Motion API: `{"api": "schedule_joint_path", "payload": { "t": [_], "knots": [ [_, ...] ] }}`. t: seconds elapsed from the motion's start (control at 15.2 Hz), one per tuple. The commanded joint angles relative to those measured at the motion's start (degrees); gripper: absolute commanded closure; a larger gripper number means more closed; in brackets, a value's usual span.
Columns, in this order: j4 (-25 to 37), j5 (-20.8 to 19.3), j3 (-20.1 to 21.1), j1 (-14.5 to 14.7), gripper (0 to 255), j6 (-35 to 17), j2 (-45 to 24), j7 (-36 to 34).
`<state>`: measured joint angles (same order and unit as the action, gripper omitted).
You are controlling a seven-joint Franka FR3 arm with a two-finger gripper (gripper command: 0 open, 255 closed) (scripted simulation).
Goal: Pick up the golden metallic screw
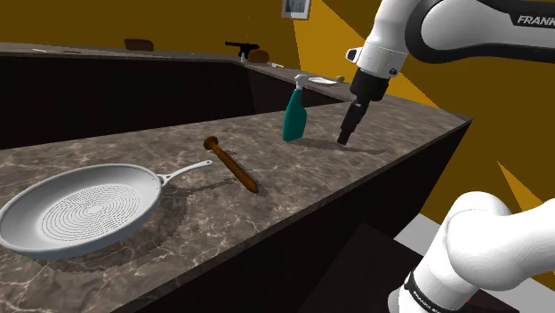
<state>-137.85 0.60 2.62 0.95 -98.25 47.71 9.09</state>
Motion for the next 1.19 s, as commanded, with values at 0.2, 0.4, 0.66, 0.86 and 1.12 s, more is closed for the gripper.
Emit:
{"api": "schedule_joint_path", "payload": {
  "t": [0.2, 0.4, 0.66, 0.86, 1.12],
  "knots": [
    [0.72, 1.92, 3.21, -0.03, 0, -4.03, -4.46, -5.14],
    [2.26, 3.34, 6.36, -0.32, 0, -7.92, -9.52, -10.19],
    [5.57, 4.18, 10.34, -1.00, 0, -12.66, -17.04, -16.97],
    [8.96, 3.92, 13.19, -1.75, 0, -15.73, -23.13, -22.17],
    [14.64, 2.16, 16.66, -2.80, 0, -18.99, -31.76, -29.43]
  ]
}}
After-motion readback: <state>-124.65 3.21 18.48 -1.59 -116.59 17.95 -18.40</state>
